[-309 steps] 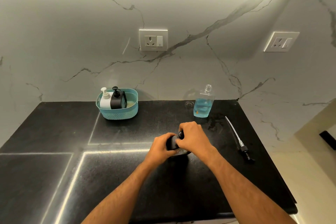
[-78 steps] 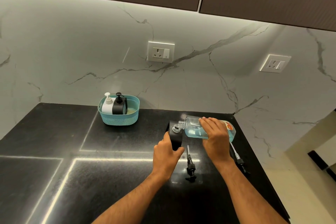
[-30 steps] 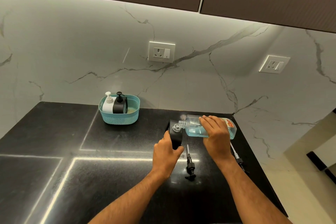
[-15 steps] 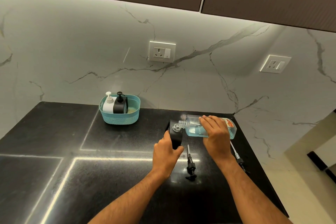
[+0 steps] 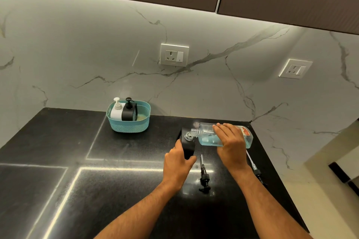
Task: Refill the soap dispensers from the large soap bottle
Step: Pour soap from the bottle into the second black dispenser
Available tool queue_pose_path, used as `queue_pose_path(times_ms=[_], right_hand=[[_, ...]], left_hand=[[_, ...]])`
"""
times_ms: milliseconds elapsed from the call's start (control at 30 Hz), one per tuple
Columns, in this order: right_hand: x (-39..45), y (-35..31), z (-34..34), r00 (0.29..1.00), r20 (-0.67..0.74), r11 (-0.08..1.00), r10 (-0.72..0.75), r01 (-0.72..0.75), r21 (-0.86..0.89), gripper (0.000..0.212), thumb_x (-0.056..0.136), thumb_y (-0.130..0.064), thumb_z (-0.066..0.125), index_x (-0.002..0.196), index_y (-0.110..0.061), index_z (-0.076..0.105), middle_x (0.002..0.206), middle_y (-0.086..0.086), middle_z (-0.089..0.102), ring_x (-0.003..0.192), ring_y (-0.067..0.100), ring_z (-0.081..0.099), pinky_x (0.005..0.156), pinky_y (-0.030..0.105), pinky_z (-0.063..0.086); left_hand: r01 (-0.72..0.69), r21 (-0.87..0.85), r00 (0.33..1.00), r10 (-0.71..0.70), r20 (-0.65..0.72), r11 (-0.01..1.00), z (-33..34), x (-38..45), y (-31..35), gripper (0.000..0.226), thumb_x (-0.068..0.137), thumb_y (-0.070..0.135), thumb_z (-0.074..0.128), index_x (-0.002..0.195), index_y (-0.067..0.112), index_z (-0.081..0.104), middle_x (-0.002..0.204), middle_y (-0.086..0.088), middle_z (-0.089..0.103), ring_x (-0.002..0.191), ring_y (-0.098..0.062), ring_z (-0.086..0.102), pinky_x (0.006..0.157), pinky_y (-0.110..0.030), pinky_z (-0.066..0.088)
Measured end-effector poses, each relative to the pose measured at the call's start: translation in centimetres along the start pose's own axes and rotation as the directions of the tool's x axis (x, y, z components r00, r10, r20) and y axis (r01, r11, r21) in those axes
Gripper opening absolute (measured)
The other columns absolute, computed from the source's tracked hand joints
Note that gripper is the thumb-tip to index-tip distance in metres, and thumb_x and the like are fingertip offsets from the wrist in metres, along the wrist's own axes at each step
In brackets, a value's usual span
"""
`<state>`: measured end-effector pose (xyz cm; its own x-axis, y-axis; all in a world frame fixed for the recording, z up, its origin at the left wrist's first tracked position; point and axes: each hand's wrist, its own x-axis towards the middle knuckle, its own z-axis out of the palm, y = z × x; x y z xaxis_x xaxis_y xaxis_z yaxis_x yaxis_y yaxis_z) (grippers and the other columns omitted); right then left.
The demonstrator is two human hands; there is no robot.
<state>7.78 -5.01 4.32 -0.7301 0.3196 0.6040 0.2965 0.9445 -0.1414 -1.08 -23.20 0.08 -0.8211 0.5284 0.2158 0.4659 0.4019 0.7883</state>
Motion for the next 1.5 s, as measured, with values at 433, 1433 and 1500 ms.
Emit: queue_pose_path(times_ms=[433, 1433, 1500], right_hand=[[0.06, 0.07, 0.08, 1.000, 0.003, 1.000, -0.002, 0.002, -0.005, 0.068, 0.063, -0.004, 0.094, 0.127, -0.009, 0.070, 0.124, 0.010, 0.071, 0.121, 0.031, 0.063, 0.100, 0.047, 0.055], [0.24, 0.04, -0.29, 1.000, 0.014, 1.000, -0.005, 0.006, -0.015, 0.068, 0.064, -0.003, 0.093, 0.127, -0.008, 0.070, 0.124, 0.011, 0.072, 0.121, 0.031, 0.064, 0.100, 0.047, 0.055], [0.26, 0.06, -0.38, 1.000, 0.010, 1.000, -0.006, 0.006, -0.017, 0.068, 0.063, -0.003, 0.093, 0.127, -0.008, 0.070, 0.124, 0.011, 0.072, 0.120, 0.031, 0.064, 0.100, 0.046, 0.055]], left_hand=[[0.000, 0.001, 1.000, 0.000, 0.001, 1.000, -0.11, 0.04, 0.02, 0.047, 0.086, 0.033, 0.078, 0.125, 0.021, 0.055, 0.108, 0.004, 0.075, 0.092, -0.008, 0.071, 0.068, -0.004, 0.047], [0.010, 0.012, 1.000, -0.010, 0.020, 1.000, 0.04, 0.20, -0.02, 0.043, 0.087, 0.032, 0.079, 0.121, 0.021, 0.055, 0.109, 0.003, 0.074, 0.092, -0.009, 0.072, 0.063, -0.003, 0.046], [0.008, 0.014, 1.000, -0.009, 0.024, 1.000, 0.08, 0.20, 0.02, 0.044, 0.087, 0.032, 0.079, 0.122, 0.021, 0.055, 0.109, 0.003, 0.074, 0.092, -0.009, 0.072, 0.062, -0.002, 0.046]])
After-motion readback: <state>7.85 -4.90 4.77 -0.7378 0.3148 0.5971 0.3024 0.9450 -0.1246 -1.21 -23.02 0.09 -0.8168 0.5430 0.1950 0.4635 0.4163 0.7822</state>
